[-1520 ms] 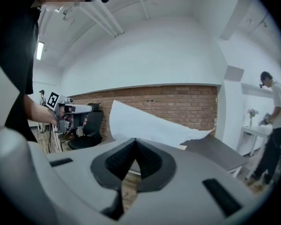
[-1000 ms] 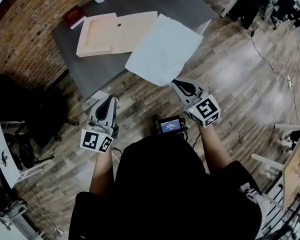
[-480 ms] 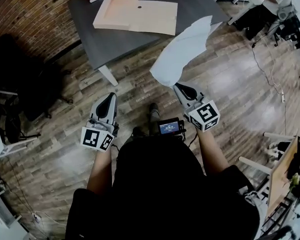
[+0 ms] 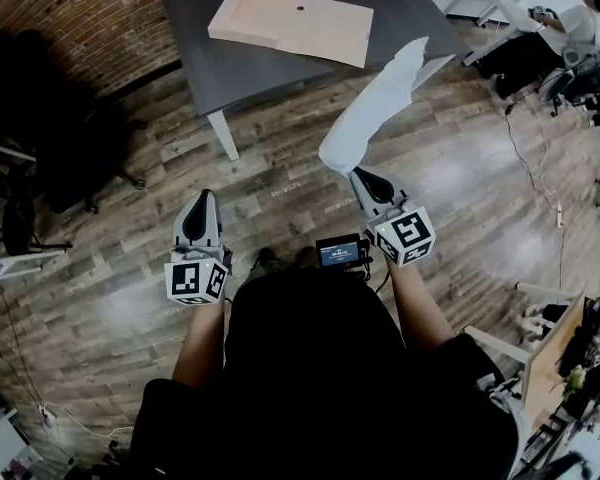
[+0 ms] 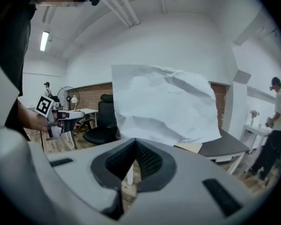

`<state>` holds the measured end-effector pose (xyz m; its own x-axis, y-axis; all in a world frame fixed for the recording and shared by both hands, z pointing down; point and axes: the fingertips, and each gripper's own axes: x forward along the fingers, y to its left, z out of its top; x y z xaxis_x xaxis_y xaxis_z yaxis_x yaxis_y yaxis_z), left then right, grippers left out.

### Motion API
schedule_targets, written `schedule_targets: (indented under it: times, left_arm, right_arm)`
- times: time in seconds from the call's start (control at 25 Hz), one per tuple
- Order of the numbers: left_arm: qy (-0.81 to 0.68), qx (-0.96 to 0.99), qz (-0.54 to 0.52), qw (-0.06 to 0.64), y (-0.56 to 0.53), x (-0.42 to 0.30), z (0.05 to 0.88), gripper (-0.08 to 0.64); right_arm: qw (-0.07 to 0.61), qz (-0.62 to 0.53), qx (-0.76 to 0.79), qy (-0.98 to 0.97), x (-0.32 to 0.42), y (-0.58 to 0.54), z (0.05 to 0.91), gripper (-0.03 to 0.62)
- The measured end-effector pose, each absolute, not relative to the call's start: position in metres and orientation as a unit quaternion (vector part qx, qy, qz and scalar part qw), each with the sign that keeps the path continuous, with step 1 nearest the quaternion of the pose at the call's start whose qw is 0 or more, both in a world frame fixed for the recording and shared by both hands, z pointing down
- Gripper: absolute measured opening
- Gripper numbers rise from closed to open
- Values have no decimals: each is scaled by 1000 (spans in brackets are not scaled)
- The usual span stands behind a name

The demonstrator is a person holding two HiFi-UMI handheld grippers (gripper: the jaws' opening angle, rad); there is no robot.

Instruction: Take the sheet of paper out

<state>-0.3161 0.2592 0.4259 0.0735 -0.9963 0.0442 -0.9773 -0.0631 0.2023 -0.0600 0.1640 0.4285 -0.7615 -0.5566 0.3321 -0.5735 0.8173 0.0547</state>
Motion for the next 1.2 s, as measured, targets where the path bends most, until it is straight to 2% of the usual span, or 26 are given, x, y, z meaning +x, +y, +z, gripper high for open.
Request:
schedule_targets:
  times: [0.24,0.64,1.2]
  left_arm:
    - [-666,739,-57,88,264,-290,415,-3]
    - [-631,767,-63,100,248,-232,413,-3]
    - [-622,774,-66,103,237,-208,407,-3]
  right_arm:
    - [161,14,279,-947,-57,164,423,2]
    - [157,26,288,-944,-11,156,429,2]
    - [148,27,295,-943,20,148,428,2]
